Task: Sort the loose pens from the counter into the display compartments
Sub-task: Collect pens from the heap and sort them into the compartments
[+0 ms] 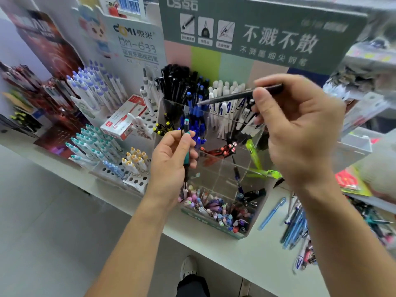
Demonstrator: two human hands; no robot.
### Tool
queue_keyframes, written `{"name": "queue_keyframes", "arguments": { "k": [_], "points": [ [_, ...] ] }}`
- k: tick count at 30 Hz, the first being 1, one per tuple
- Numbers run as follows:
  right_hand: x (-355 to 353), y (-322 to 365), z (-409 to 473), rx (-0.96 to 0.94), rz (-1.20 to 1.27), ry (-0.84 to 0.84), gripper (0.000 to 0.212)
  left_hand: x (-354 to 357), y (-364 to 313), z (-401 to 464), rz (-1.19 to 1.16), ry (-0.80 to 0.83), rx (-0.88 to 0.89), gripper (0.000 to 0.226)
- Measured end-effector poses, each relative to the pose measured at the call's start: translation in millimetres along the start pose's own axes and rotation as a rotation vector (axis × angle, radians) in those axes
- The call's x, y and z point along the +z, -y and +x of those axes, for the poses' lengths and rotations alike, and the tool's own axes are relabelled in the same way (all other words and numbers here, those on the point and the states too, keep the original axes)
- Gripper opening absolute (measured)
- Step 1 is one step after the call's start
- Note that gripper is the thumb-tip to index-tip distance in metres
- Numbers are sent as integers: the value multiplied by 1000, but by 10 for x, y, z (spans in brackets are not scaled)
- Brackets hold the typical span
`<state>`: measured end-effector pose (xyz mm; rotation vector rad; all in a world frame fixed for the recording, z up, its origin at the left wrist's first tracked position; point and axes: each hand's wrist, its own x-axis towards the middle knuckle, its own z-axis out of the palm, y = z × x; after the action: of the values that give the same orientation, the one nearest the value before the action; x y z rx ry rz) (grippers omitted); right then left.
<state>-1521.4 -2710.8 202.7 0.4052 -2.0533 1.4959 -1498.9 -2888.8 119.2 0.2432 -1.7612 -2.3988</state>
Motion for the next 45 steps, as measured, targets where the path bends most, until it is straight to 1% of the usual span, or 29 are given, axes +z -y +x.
{"name": "queue_keyframes", "arguments": {
  "k": [2, 5, 9, 11, 14, 17, 19, 21, 24, 27, 28, 29, 31, 32, 33, 34, 36, 38, 40, 43, 45],
  "points": [
    [238, 2, 284, -74, -107, 61, 9, -33, -27, 80, 6, -82, 23, 7],
    [675, -117, 652, -84, -265, 197, 11, -143, -43, 123, -48, -153, -8, 6],
    [1156, -336, 961, -88, -458, 405, 13, -327, -33, 93, -53, -188, -47, 5],
    [1320, -375, 1037, -86, -516, 490, 18, -414, 5, 87, -39, -191, -51, 9],
    [1505, -366, 1050, -60, -610, 509, 22, -479, 34, 99, -36, -208, -51, 17],
    [1604, -327, 952, -151, -784, 436, 18, -514, 32, 135, -59, -238, -63, 29],
    [1573, -369, 914, -146, -835, 403, 26, -547, 29, 163, -84, -243, -78, 29],
    [1494, -431, 937, -97, -861, 417, 35, -569, 20, 178, -96, -232, -96, 22],
    [1466, -479, 1038, -78, -787, 402, 30, -569, 21, 176, -80, -205, -112, 14],
    [1485, -445, 1088, -113, -652, 499, 32, -540, 61, 161, -72, -166, -133, 14],
    [1447, -415, 1078, -100, -604, 512, 31, -527, 85, 150, -71, -154, -136, 13],
    [1373, -376, 1045, -81, -550, 494, 28, -508, 112, 133, -64, -146, -131, 12],
    [1114, -274, 855, -56, -424, 402, 20, -485, 175, 74, -15, -139, -78, 11],
    [934, -217, 697, -24, -343, 374, 14, -472, 216, 44, 22, -130, -35, 12],
    [741, -181, 507, 36, -256, 389, 9, -459, 256, 13, 65, -114, 5, 13],
    [565, -176, 296, 125, -177, 452, 6, -446, 294, -24, 108, -101, 41, 12],
    [308, -252, -155, 334, -102, 622, 10, -409, 370, -113, 174, -65, 98, 12],
    [184, -445, -547, 468, -82, 678, 19, -352, 461, -207, 228, 21, 173, 17],
    [139, -622, -800, 527, -54, 657, 20, -294, 559, -293, 231, 75, 212, 21],
    [81, -751, -980, 578, 62, 649, 18, -185, 655, -388, 203, 98, 147, 20],
    [75, -758, -1027, 573, 140, 661, 16, -87, 679, -436, 191, 115, 102, 23]
  ]
}}
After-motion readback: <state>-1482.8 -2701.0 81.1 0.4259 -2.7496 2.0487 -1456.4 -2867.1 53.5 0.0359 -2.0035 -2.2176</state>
